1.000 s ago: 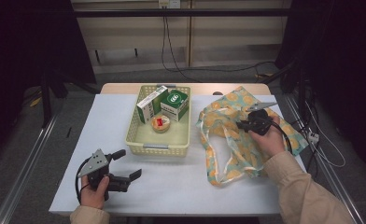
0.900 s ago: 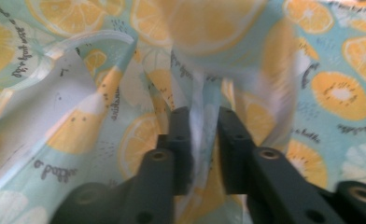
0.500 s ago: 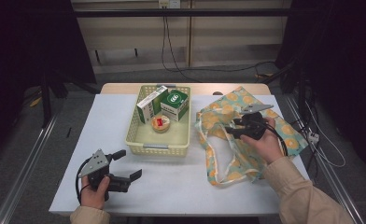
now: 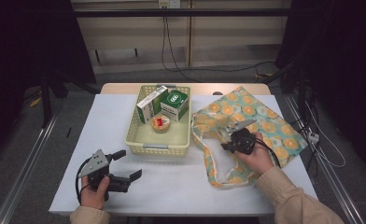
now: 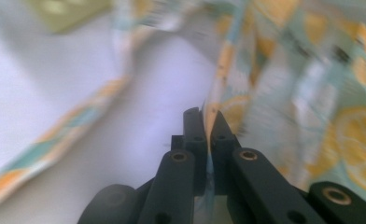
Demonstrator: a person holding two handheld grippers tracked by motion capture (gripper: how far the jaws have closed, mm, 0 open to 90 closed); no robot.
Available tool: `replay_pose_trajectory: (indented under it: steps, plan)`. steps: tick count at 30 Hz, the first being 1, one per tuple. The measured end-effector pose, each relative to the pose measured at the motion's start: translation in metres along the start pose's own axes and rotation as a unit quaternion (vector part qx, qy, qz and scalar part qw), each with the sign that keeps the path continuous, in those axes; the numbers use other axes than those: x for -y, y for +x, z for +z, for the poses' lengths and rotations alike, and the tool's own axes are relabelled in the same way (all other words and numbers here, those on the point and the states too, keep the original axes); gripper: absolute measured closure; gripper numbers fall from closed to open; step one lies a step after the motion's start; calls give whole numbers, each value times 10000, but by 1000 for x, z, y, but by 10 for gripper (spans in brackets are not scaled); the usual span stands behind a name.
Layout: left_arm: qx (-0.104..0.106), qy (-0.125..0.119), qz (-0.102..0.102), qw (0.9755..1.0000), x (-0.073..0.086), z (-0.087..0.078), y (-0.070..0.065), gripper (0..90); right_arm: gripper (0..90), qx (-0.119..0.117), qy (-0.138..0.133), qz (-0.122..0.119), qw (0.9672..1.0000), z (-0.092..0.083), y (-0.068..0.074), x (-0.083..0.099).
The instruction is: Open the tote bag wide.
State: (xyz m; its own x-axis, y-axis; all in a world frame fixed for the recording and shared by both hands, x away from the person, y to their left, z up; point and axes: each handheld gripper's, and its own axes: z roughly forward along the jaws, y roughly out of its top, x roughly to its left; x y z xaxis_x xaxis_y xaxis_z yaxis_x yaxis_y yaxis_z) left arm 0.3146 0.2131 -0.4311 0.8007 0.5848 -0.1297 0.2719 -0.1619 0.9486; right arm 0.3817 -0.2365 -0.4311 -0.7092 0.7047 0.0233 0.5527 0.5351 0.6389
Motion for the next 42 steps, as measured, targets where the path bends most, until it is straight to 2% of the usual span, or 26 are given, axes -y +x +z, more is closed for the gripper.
replay_pose_trajectory:
  steps: [3,5,6,7,9,11,13,15,17,19,21,24,28,31,33,35,37,39,42]
  plan:
    - [8,16,-17,10000,0,1,0,22,890,-336,102,-273,9990,2,21,5]
    - [7,21,-4,10000,0,1,-1,22,889,-528,218,-288,9979,7,30,12]
    - [18,19,3,10000,0,1,-1,22,883,-459,108,-324,9984,7,33,15]
    - [16,18,12,10000,0,1,-1,22,857,-536,98,-280,9981,5,33,16]
    - [9,15,-3,10000,0,1,-1,22,717,-670,37,-120,9977,4,31,18]
    - [8,16,-5,10000,0,1,-1,22,713,-688,-97,-126,9975,-2,28,16]
    - [4,21,-9,10000,0,1,-1,22,672,-755,-298,19,9967,-11,23,12]
    - [2,21,-12,10000,0,1,-1,22,636,-673,-473,150,9965,-20,17,7]
    - [12,13,1,10000,0,1,-1,22,613,-428,-507,254,9975,-28,8,2]
    - [10,9,2,10000,0,1,-1,22,600,-330,-629,354,9968,-33,1,-2]
    - [7,15,-17,10000,0,1,-1,22,594,-33,-600,345,9976,-34,-5,-4]
    - [15,22,-6,10000,0,2,-1,22,564,248,-387,327,9984,-22,-13,-1]
    - [12,21,-17,10000,1,1,0,22,524,329,-89,378,9987,-2,-18,6]
    - [0,19,-33,10000,1,1,1,22,372,276,29,316,9991,10,-13,8]
    - [9,28,-33,10000,1,1,1,22,292,369,206,223,9989,16,-7,7]
    - [28,38,-13,10000,1,1,0,22,295,391,176,149,9990,18,-6,6]
    - [19,34,8,10000,1,2,0,22,338,284,146,273,9991,19,-10,7]
    - [24,24,-4,10000,1,1,-1,22,503,345,82,275,9990,15,-16,8]
    - [21,31,14,10000,1,1,0,22,676,411,43,360,9985,12,-25,11]
